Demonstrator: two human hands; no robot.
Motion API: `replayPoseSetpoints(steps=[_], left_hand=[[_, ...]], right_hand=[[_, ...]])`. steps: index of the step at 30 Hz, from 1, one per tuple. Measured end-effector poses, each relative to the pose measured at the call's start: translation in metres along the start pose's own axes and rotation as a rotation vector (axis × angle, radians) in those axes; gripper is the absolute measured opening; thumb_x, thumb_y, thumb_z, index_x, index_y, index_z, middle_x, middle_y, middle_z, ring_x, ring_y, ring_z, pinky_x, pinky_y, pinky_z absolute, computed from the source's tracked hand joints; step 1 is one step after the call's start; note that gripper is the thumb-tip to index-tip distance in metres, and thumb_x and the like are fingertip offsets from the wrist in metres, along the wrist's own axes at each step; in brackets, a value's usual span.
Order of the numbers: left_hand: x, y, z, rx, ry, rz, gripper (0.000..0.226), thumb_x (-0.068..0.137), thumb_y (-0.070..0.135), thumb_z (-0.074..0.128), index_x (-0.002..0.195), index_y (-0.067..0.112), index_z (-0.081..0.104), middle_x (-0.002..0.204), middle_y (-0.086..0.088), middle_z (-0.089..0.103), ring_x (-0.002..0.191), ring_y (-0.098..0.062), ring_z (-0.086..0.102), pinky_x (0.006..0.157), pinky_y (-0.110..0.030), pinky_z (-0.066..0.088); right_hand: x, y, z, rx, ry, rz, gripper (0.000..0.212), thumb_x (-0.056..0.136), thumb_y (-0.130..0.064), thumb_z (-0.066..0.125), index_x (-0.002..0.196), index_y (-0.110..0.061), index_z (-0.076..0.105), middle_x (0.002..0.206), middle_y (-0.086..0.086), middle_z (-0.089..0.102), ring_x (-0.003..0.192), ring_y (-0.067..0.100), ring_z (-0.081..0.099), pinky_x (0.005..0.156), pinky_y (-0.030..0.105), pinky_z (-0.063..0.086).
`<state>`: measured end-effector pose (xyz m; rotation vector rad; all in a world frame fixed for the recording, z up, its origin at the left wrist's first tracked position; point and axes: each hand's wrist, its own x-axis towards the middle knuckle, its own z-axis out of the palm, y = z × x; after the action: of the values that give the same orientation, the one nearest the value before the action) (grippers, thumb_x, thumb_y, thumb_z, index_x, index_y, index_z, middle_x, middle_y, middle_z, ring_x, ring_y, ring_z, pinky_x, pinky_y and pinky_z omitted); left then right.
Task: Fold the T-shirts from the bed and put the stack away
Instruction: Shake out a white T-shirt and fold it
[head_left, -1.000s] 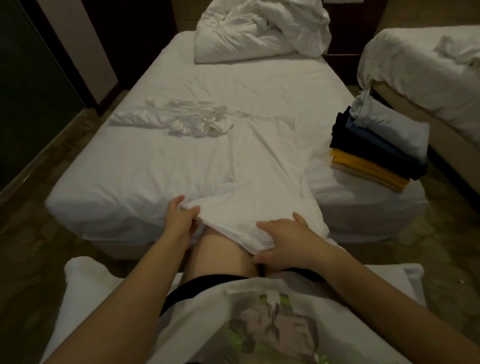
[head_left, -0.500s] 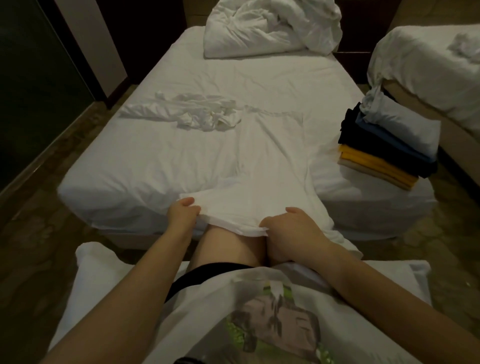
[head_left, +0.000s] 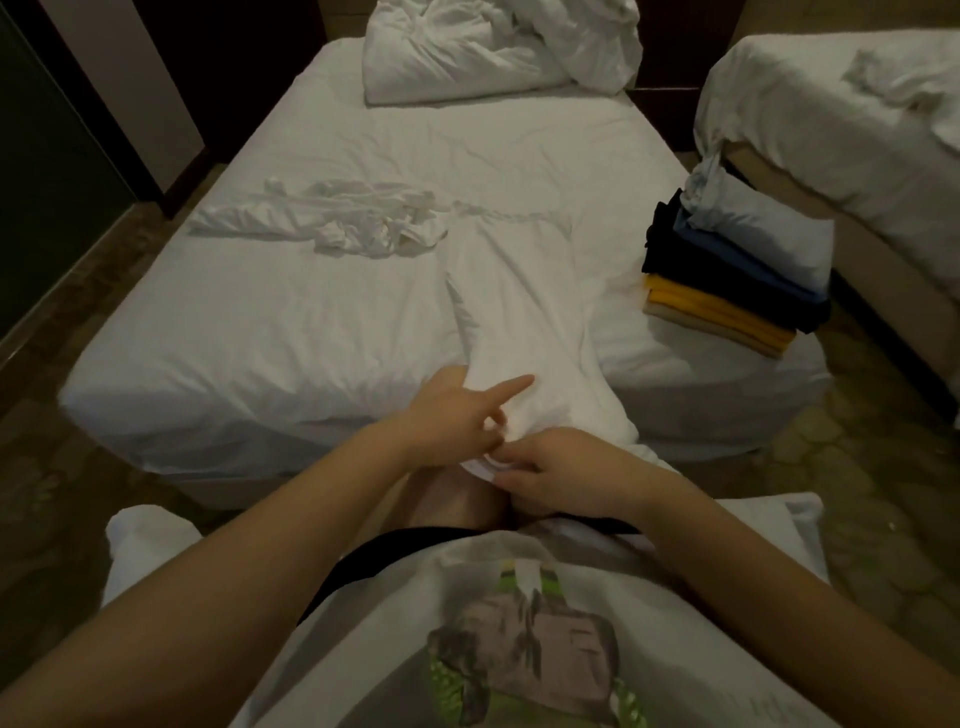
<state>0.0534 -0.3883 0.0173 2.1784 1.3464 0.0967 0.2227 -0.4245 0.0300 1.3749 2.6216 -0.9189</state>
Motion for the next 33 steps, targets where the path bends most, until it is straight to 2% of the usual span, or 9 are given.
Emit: replayPoseSetpoints(steps=[4, 7, 10, 15, 17, 21, 27, 31, 33], left_hand=[[-0.014, -0.016, -0.001, 0.014, -0.005, 0.073, 0.044, 0.090, 0.036, 0.058, 0.131, 0.021, 0.054, 0.132, -0.002, 0.053, 0.128, -0.014, 0.037, 0.101, -0.014, 0.022], [-0.025, -0.025, -0.002, 0.113, -0.097, 0.136, 0.070, 0.074, 0.064, 0.057, 0.131, 0.023, 0.053, 0.137, 0.005, 0.049, 0.129, -0.007, 0.035, 0.097, -0.006, 0.016], [-0.030, -0.031, 0.004, 0.148, -0.074, 0.185, 0.097, 0.057, 0.085, 0.033, 0.133, 0.027, 0.050, 0.140, 0.010, 0.046, 0.129, -0.003, 0.035, 0.102, -0.008, 0.014], [-0.024, -0.032, 0.018, 0.144, 0.065, 0.263, 0.069, 0.079, 0.069, 0.037, 0.115, 0.018, 0.065, 0.119, 0.002, 0.064, 0.117, -0.013, 0.052, 0.106, -0.029, 0.033], [-0.021, -0.032, 0.021, 0.143, 0.105, 0.281, 0.055, 0.084, 0.050, 0.034, 0.108, 0.014, 0.068, 0.109, -0.002, 0.068, 0.107, -0.017, 0.057, 0.098, -0.028, 0.037], [-0.021, -0.030, 0.016, 0.023, 0.172, 0.214, 0.057, 0.084, 0.054, 0.025, 0.093, 0.013, 0.065, 0.091, 0.000, 0.064, 0.084, -0.011, 0.053, 0.069, -0.018, 0.034], [-0.020, -0.033, 0.001, -0.025, 0.278, 0.173, 0.065, 0.081, 0.059, 0.023, 0.111, 0.019, 0.064, 0.109, -0.007, 0.061, 0.097, -0.019, 0.058, 0.074, -0.024, 0.037], [-0.016, -0.032, -0.006, -0.082, 0.292, 0.192, 0.051, 0.087, 0.049, 0.029, 0.105, 0.014, 0.063, 0.094, -0.002, 0.061, 0.083, -0.012, 0.056, 0.071, -0.024, 0.037], [-0.012, -0.032, -0.013, -0.157, 0.318, 0.176, 0.037, 0.089, 0.036, 0.036, 0.097, 0.011, 0.062, 0.085, 0.002, 0.061, 0.075, -0.007, 0.054, 0.067, -0.022, 0.038]], right_hand=[[-0.013, 0.023, -0.002, -0.065, 0.082, -0.033, 0.050, 0.081, -0.056, 0.056, 0.123, -0.028, 0.059, 0.121, -0.003, 0.063, 0.110, 0.015, 0.055, 0.098, 0.031, 0.040], [-0.025, 0.034, 0.005, -0.051, 0.187, -0.025, 0.061, 0.078, -0.059, 0.060, 0.130, -0.030, 0.053, 0.133, -0.007, 0.055, 0.124, 0.011, 0.045, 0.102, 0.018, 0.023], [-0.034, 0.045, 0.013, 0.086, 0.296, -0.002, 0.059, 0.075, -0.057, 0.064, 0.127, -0.031, 0.056, 0.133, -0.009, 0.054, 0.127, 0.008, 0.042, 0.109, 0.022, 0.026], [-0.041, 0.051, 0.014, 0.205, 0.342, 0.038, 0.050, 0.074, -0.039, 0.075, 0.122, -0.032, 0.060, 0.133, -0.016, 0.052, 0.125, -0.005, 0.034, 0.106, 0.015, 0.023], [-0.043, 0.053, 0.013, 0.250, 0.343, 0.062, 0.046, 0.074, -0.039, 0.076, 0.118, -0.036, 0.062, 0.131, -0.020, 0.051, 0.124, -0.007, 0.032, 0.106, 0.017, 0.024], [-0.045, 0.054, 0.011, 0.256, 0.375, 0.083, 0.041, 0.074, -0.033, 0.077, 0.113, -0.032, 0.067, 0.125, -0.018, 0.053, 0.122, -0.005, 0.036, 0.106, 0.020, 0.029], [-0.046, 0.066, 0.016, 0.237, 0.571, 0.074, 0.027, 0.080, -0.006, 0.071, 0.107, -0.010, 0.070, 0.111, 0.009, 0.068, 0.105, 0.022, 0.061, 0.093, 0.038, 0.047], [-0.051, 0.080, 0.020, 0.343, 0.693, 0.112, 0.031, 0.079, -0.007, 0.060, 0.093, -0.033, 0.069, 0.087, -0.018, 0.068, 0.082, -0.004, 0.059, 0.073, 0.013, 0.047], [-0.051, 0.088, 0.013, 0.467, 0.723, 0.218, 0.028, 0.081, -0.009, 0.059, 0.081, -0.035, 0.067, 0.073, -0.025, 0.065, 0.070, -0.008, 0.059, 0.059, 0.010, 0.047]])
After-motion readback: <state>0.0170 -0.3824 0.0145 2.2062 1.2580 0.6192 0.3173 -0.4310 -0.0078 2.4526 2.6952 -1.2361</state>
